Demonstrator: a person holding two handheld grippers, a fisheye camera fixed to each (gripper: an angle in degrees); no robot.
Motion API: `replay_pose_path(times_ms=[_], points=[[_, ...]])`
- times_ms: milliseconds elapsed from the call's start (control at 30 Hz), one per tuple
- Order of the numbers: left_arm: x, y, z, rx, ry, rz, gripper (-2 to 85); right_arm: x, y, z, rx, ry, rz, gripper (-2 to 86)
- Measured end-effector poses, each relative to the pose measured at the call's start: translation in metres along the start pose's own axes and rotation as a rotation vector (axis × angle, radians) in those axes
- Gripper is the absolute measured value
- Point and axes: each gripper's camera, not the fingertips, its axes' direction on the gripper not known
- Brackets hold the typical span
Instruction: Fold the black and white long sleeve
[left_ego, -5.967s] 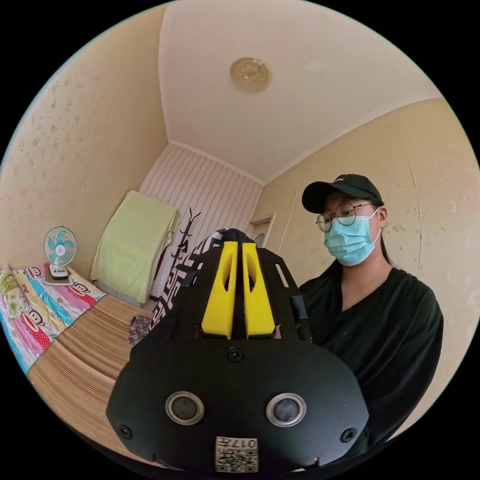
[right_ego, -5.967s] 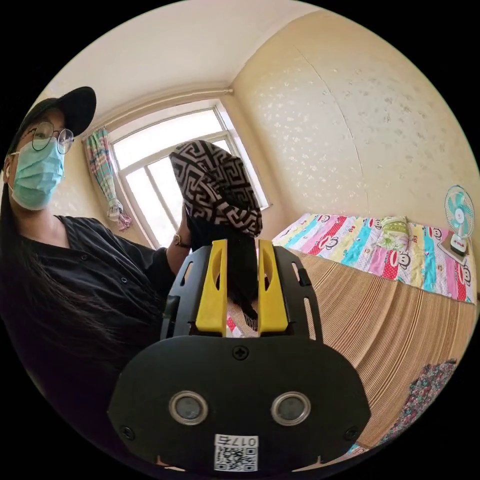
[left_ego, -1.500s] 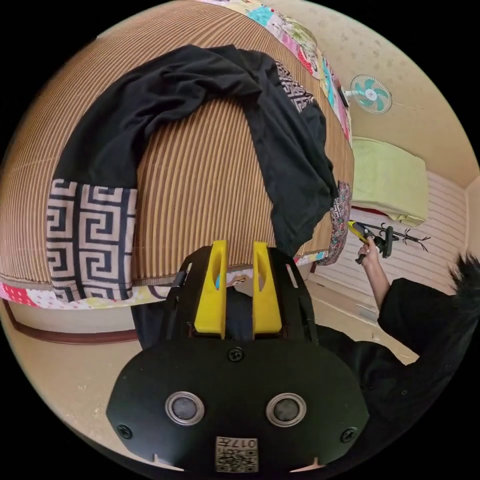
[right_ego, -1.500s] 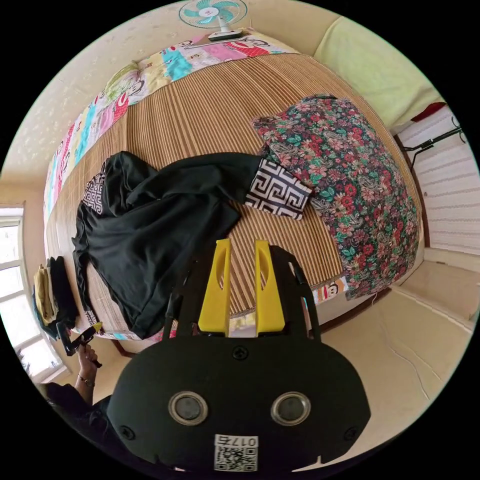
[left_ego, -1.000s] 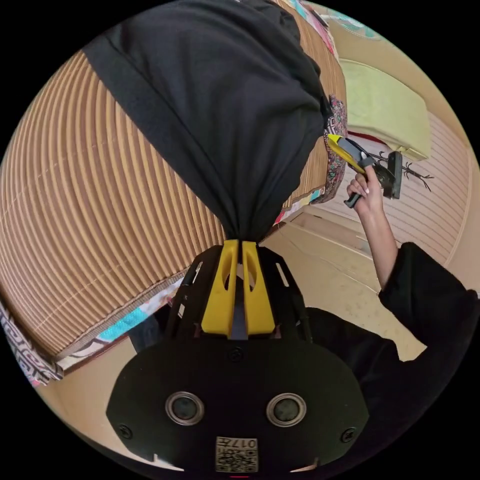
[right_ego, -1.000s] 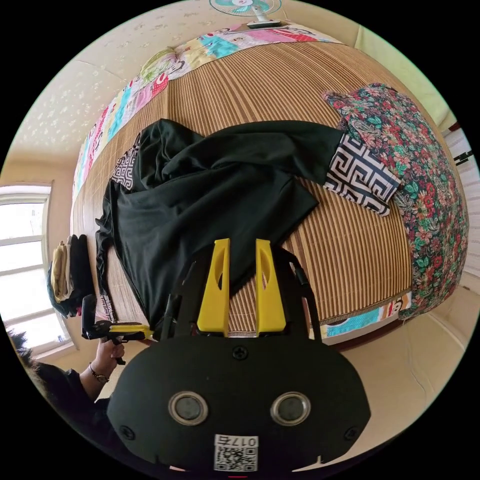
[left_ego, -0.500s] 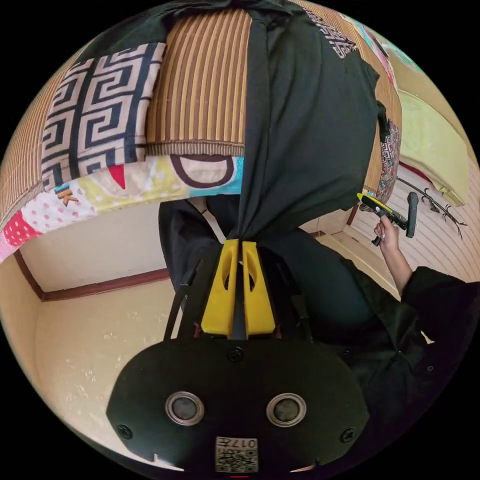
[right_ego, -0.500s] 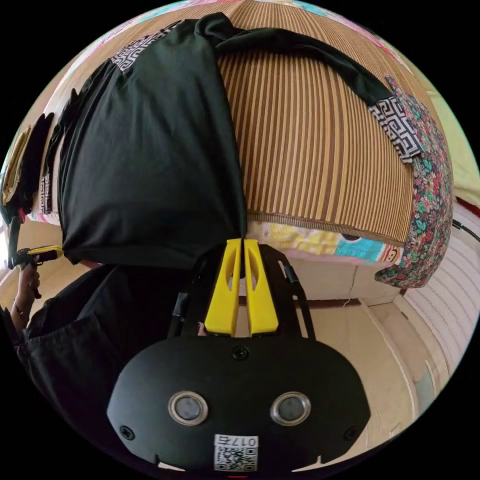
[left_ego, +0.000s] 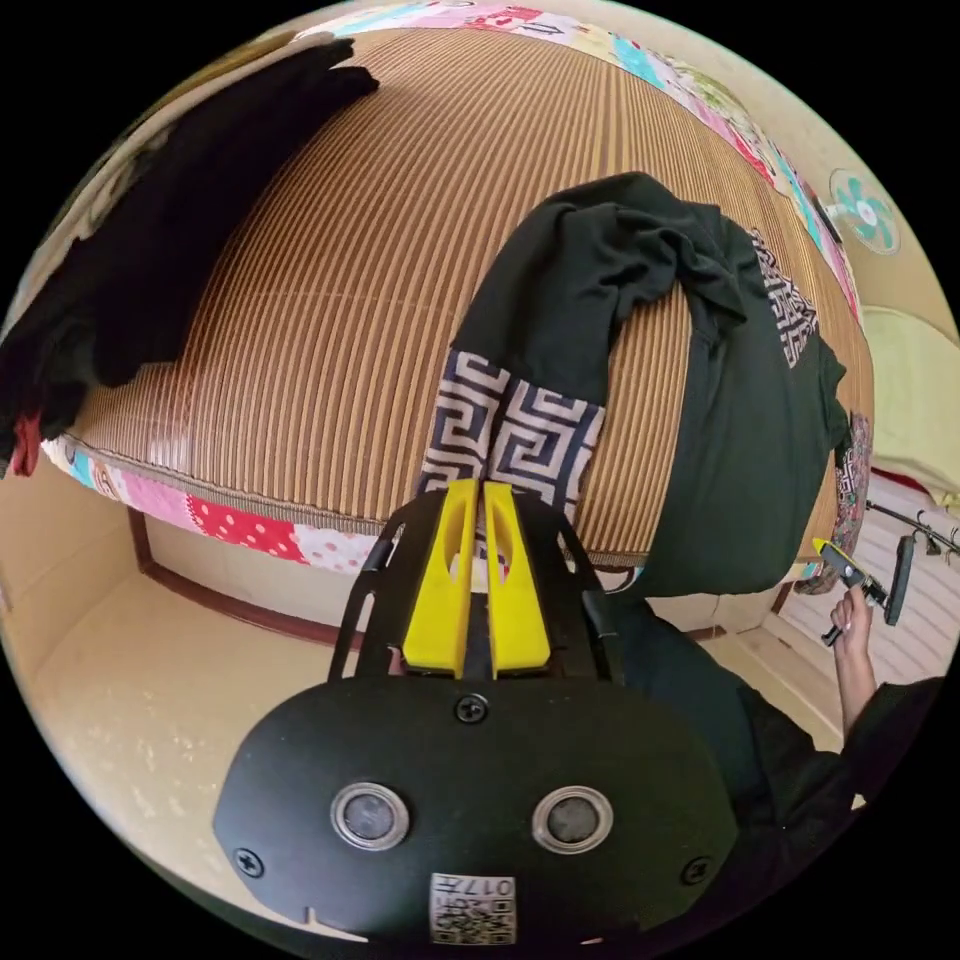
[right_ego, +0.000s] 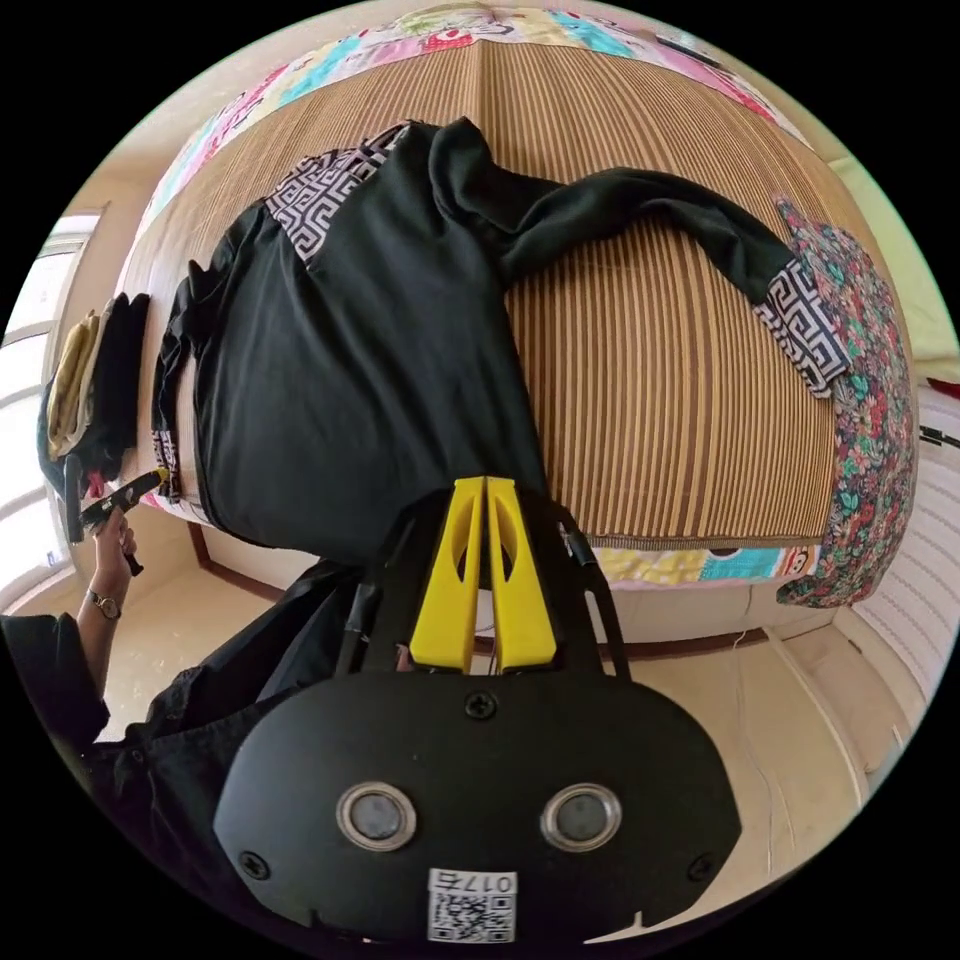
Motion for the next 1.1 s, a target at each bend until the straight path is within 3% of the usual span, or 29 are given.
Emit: replay_pose_path(times_ms=[133,233,333,400,600,733,767,867,1100], points=[[-0.057,0.042,-0.058,0.122,-0.096,-0.116,-0.3,-0.017,-0.005,-0.004,0.031,0.002,-0.079,0.4],[-0.142,0.086,-0.089,0.219,-0.096,-0.32,0.6,-0.03,-0.008,0.004,0.028,-0.039,-0.131,0.4],[-0.222,0.141,-0.087,0.378,0.134,-0.473,4.2,-0.045,-0.011,0.019,0.006,-0.073,-0.185,0.5],[-0.264,0.186,-0.052,0.47,0.417,-0.609,8.8,-0.059,-0.013,0.026,0.016,-0.116,-0.233,0.6],[-0.276,0.236,0.085,0.525,0.943,-0.847,16.2,-0.12,-0.022,0.046,-0.032,-0.247,-0.473,0.7],[-0.276,0.267,0.113,0.678,1.011,-1.085,11.5,-0.138,-0.018,0.048,-0.062,-0.278,-0.563,1.0],[-0.276,0.282,0.11,0.739,0.976,-1.139,4.6,-0.139,-0.015,0.047,-0.063,-0.28,-0.583,1.2],[-0.282,0.309,0.083,0.9,0.962,-1.089,0.0,-0.142,-0.009,0.047,-0.041,-0.283,-0.647,2.3],[-0.243,0.276,-0.049,0.973,0.888,-0.607,-0.4,-0.222,-0.009,0.023,0.138,-0.503,-0.907,9.7]])
